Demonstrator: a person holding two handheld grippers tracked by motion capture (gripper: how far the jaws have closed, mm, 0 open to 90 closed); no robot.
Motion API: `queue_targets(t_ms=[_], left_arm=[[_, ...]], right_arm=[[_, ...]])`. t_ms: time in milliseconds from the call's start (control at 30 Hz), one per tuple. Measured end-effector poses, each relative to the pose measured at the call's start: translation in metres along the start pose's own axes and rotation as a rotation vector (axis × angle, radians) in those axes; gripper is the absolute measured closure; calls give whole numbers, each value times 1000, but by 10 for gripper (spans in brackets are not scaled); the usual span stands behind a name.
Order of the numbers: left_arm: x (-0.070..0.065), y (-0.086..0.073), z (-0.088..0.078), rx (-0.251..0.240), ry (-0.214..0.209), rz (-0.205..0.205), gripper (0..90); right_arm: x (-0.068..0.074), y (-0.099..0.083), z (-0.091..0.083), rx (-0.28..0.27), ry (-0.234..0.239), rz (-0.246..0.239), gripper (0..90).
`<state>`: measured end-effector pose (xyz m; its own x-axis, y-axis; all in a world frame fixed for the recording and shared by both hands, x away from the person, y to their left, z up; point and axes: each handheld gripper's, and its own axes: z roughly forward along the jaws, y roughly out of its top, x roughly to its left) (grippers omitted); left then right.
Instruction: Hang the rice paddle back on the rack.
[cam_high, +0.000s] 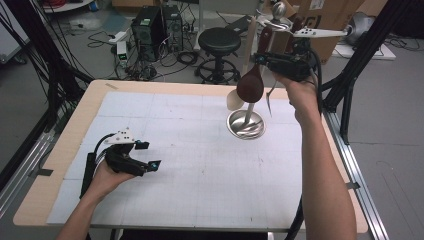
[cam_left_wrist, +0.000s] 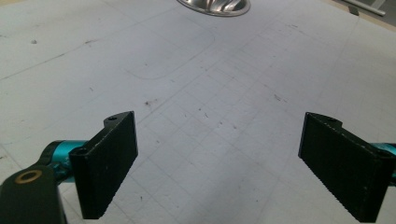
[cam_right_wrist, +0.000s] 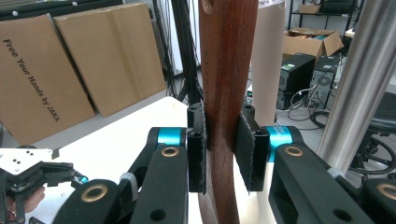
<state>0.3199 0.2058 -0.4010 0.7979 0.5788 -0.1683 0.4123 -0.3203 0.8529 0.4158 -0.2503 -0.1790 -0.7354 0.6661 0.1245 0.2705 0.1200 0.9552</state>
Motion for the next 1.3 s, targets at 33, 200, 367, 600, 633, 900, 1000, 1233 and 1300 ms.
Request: queue_targets(t_ms=[33,200,367,600,633,900,1000,1233,1300], left_arm=[[0,0,0,0,-1,0,123],[0,0,0,1,-4,-1,123],[0,0,1,-1,-5,-3,124],[0,0,0,2,-5,4,123],[0,0,1,1,-5,2,123],[-1,0,1,2,-4,1,123],[-1,0,1,4,-9,1,123],[-1,0,1,6,-9,2,123],[-1,0,1,5,-10,2,123]], right_arm=[[0,0,0,-1,-1,1,756],[-1,0,0,-1,-7,5,756],[-2,0,1,-2,-12,7,755],[-4,-1,2,2,-24,7,754],[-4,-1,2,4,-24,9,754],[-5,-1,3,-1,-36,14,753],[-5,-1,4,-5,-36,10,753],[-6,0,3,-10,-44,12,748],[-7,0,3,-15,-46,12,744]])
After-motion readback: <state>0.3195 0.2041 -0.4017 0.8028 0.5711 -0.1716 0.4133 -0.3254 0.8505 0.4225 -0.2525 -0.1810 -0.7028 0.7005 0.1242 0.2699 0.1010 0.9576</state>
